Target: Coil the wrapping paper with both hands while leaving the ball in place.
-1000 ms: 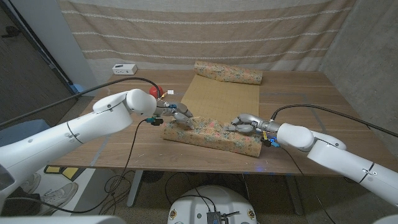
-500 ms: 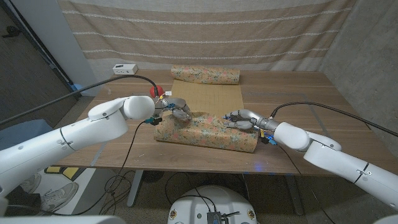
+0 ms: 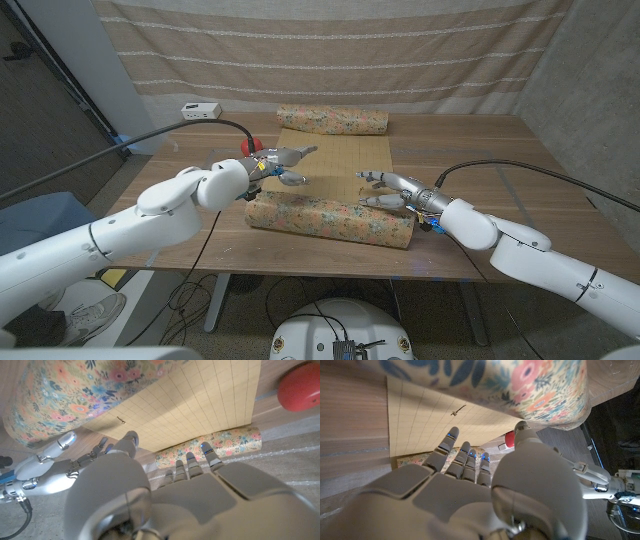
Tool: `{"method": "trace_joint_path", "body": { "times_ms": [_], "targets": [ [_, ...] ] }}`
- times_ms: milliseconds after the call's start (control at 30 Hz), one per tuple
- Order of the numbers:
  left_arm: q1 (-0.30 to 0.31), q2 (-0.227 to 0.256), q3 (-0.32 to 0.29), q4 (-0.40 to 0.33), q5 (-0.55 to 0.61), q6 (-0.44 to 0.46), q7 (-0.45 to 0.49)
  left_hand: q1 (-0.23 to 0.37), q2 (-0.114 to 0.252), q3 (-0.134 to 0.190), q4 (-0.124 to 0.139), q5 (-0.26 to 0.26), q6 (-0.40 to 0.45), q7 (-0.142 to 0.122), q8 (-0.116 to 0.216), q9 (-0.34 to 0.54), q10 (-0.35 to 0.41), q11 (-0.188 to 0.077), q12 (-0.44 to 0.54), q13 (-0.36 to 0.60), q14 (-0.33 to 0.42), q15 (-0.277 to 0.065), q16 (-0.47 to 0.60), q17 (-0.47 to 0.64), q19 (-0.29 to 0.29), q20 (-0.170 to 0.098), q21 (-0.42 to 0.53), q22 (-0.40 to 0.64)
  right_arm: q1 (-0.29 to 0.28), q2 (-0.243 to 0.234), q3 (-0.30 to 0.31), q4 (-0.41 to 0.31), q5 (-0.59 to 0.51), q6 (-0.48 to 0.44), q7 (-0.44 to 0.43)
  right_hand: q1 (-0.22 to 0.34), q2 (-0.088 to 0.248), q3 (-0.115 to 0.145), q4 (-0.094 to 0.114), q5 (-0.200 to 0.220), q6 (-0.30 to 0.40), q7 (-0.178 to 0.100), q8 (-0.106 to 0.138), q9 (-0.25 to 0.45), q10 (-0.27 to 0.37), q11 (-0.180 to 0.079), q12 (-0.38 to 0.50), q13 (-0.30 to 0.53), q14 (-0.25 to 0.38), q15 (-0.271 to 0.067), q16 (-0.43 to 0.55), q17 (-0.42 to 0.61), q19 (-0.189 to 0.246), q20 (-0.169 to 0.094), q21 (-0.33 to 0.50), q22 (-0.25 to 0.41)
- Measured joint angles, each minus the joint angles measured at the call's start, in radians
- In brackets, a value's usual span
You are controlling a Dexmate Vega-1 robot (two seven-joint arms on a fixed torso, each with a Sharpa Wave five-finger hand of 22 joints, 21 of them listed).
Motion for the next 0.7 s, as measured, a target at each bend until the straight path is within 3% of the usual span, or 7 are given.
{"method": "trace_joint_path", "body": {
  "times_ms": [100,133,167,333,433,533,700],
  "targets": [
    [0.038,0.010,-0.028,-0.015,0.000,0.000,0.000,-0.039,-0.026,-0.031,0.004,-0.012,0.060,-0.032,0.024,-0.008,0.044,-0.017,0.028,0.000,0.022,-0.022,0.016,-0.007,-0.005,-0.006,0.000,-0.006,-0.009,0.003,0.000,-0.011,-0.022,0.000,-0.004,-0.004,-0.004,0.000,0.000,0.000,-0.004,0.004,0.000,0.000,-0.013,0.001,0.000,0.000,-0.014,0.000,-0.001,0.000,-0.007,-0.004,-0.008,0.000],
    [0.049,0.014,-0.037,-0.020,0.091,-0.091,0.128,-0.055,-0.042,-0.045,0.006,-0.018,0.084,-0.043,0.030,-0.008,0.056,-0.023,0.034,0.000,0.028,-0.026,0.016,-0.010,-0.004,-0.009,0.000,-0.007,-0.010,0.007,0.000,-0.013,-0.028,0.000,-0.005,-0.004,-0.004,0.000,0.000,0.000,-0.007,0.007,0.000,0.000,-0.014,0.000,0.000,0.000,-0.018,0.004,-0.001,0.000,-0.011,0.000,-0.008,0.000],
    [0.072,0.022,-0.055,-0.031,0.099,-0.109,0.147,-0.076,-0.052,-0.058,0.009,-0.024,0.105,-0.054,0.035,-0.008,0.069,-0.031,0.041,0.000,0.036,-0.027,0.020,-0.010,-0.001,-0.013,0.000,-0.007,-0.010,0.010,-0.001,-0.014,-0.041,0.000,-0.006,-0.004,-0.004,-0.002,0.002,0.000,-0.012,0.003,0.000,0.000,-0.014,0.000,0.000,0.000,-0.021,0.007,-0.001,0.000,-0.014,-0.002,-0.008,0.000],
    [0.136,0.039,-0.097,-0.061,0.099,-0.109,0.147,-0.108,-0.085,-0.089,0.007,-0.024,0.211,-0.095,0.055,-0.008,0.133,-0.064,0.066,-0.007,0.079,-0.037,0.030,-0.023,0.039,-0.036,0.009,-0.012,-0.010,0.010,-0.001,-0.014,-0.074,-0.001,-0.014,-0.019,0.011,-0.010,0.007,0.000,-0.018,0.007,0.003,0.000,-0.029,0.004,0.005,0.000,-0.038,0.013,-0.001,0.000,-0.030,-0.002,-0.013,0.000],
    [0.164,0.043,-0.112,-0.071,0.165,-0.185,0.223,-0.088,-0.037,-0.070,-0.008,-0.024,0.259,-0.114,0.059,-0.008,0.171,-0.092,0.076,-0.013,0.113,-0.057,0.031,-0.032,0.094,-0.049,0.020,-0.015,-0.013,0.025,-0.003,-0.016,-0.091,0.000,-0.025,-0.041,0.034,-0.010,0.019,0.000,-0.018,0.007,0.008,0.000,-0.030,0.006,0.009,-0.002,-0.048,0.013,-0.001,0.002,-0.041,-0.002,-0.013,0.000],
    [0.201,0.043,-0.134,-0.083,0.191,-0.206,0.242,-0.073,0.018,-0.045,-0.005,-0.024,0.279,-0.108,0.059,-0.008,0.185,-0.095,0.079,-0.017,0.125,-0.063,0.031,-0.033,0.103,-0.048,0.020,-0.016,-0.019,0.033,-0.002,-0.018,-0.108,0.005,-0.043,-0.070,0.064,-0.005,0.040,0.000,-0.017,0.007,0.012,0.000,-0.036,0.000,0.012,-0.005,-0.055,0.006,-0.001,0.007,-0.050,-0.011,-0.013,0.000],
    [0.245,0.034,-0.159,-0.087,0.215,-0.240,0.259,-0.088,0.015,-0.041,-0.018,-0.024,0.430,-0.095,0.088,-0.008,0.296,-0.107,0.106,-0.031,0.188,-0.092,0.031,-0.041,0.134,-0.053,0.020,-0.016,-0.043,0.049,0.014,-0.018,-0.133,0.029,-0.098,-0.099,0.107,-0.003,0.075,-0.009,-0.003,0.000,0.015,0.000,-0.040,-0.004,0.016,-0.005,-0.073,0.009,-0.001,0.012,-0.077,-0.024,-0.017,0.000]
  ]
}}
